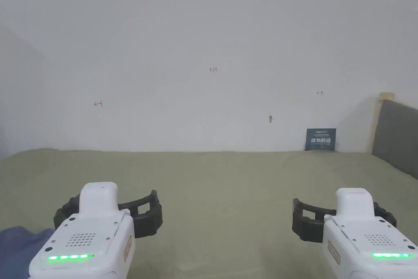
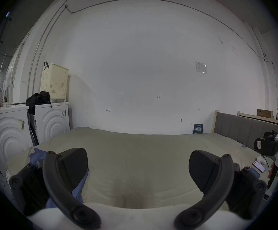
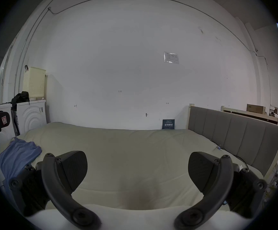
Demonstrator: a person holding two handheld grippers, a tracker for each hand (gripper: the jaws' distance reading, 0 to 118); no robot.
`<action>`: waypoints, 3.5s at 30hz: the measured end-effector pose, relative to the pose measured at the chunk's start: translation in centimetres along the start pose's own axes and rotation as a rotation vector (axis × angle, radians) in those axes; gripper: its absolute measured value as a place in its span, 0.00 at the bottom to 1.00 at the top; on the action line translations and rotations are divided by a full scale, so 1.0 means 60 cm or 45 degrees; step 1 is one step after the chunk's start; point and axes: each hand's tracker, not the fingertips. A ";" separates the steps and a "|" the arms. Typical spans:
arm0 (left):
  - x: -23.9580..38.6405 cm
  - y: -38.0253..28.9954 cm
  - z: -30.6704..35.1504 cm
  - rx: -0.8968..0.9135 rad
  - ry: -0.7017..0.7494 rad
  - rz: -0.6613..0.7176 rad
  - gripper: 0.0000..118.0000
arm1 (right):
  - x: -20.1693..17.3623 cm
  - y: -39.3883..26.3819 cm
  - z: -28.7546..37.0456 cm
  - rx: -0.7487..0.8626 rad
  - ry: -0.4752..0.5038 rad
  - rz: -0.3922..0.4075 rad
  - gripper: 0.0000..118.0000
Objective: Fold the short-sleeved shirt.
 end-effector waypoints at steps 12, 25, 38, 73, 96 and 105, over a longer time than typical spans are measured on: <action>0.004 -0.006 -0.003 -0.010 -0.003 -0.015 1.00 | -0.004 0.002 0.002 0.012 0.017 0.023 1.00; -0.001 -0.001 -0.003 -0.028 0.002 0.011 1.00 | -0.005 0.003 0.000 -0.004 -0.011 0.018 1.00; -0.001 -0.008 -0.007 -0.030 0.019 -0.002 1.00 | -0.009 -0.005 -0.002 -0.017 0.003 0.015 1.00; -0.006 -0.005 0.004 -0.003 0.035 -0.024 1.00 | -0.006 0.003 0.005 0.008 0.000 0.035 1.00; -0.007 -0.001 0.004 -0.015 0.031 -0.022 1.00 | -0.004 0.004 0.006 0.001 -0.004 0.033 1.00; -0.007 -0.001 0.004 -0.010 0.033 -0.021 1.00 | -0.003 0.003 0.006 -0.001 -0.006 0.031 1.00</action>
